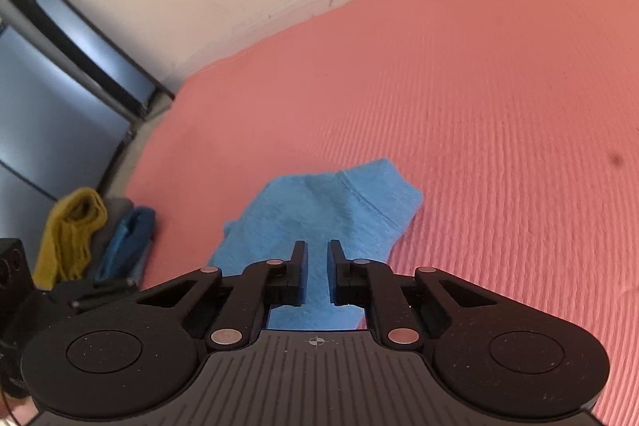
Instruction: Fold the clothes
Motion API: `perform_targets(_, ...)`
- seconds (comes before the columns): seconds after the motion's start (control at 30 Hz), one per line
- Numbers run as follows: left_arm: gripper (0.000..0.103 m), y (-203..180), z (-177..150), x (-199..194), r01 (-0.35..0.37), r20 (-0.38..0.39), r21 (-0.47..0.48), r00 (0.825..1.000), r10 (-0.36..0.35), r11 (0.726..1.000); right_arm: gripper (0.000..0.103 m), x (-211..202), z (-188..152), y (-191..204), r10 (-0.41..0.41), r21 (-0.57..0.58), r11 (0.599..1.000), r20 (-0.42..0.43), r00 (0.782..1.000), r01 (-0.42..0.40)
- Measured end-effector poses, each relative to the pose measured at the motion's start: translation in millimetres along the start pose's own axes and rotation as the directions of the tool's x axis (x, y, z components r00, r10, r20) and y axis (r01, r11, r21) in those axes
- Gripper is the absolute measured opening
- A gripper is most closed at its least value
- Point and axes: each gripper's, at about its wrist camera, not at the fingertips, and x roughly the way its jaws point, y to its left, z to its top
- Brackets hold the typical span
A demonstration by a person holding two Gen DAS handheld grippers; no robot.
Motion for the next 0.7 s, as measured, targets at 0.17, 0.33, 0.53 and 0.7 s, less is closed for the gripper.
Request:
perform_targets(0.17,0.012,12.2,-9.6,11.5,-0.028,-0.042,-0.038,0.999,0.026,0.999,0.009,18.2,-1.3,-0.6,-0.01,-0.012,1.0,-0.032,0.999,0.01)
perform_targets(0.33,0.012,13.7,-13.2,14.1,-0.011,-0.038,-0.039,0.999,0.01,0.999,0.008,34.4,-1.1,-6.6,-0.035,-0.003,0.999,-0.064,0.997,0.035)
perform_targets(0.53,0.012,8.6,0.1,9.7,0.018,-0.017,-0.017,1.0,-0.018,1.0,0.006,37.2,-3.4,-11.3,-0.029,0.022,0.999,-0.071,0.997,0.031)
perform_targets(0.7,0.046,18.6,19.5,-10.5,0.021,0.09,-0.047,0.996,-0.017,0.999,0.009,11.4,-7.4,-9.7,0.006,0.035,0.999,-0.02,1.0,-0.006)
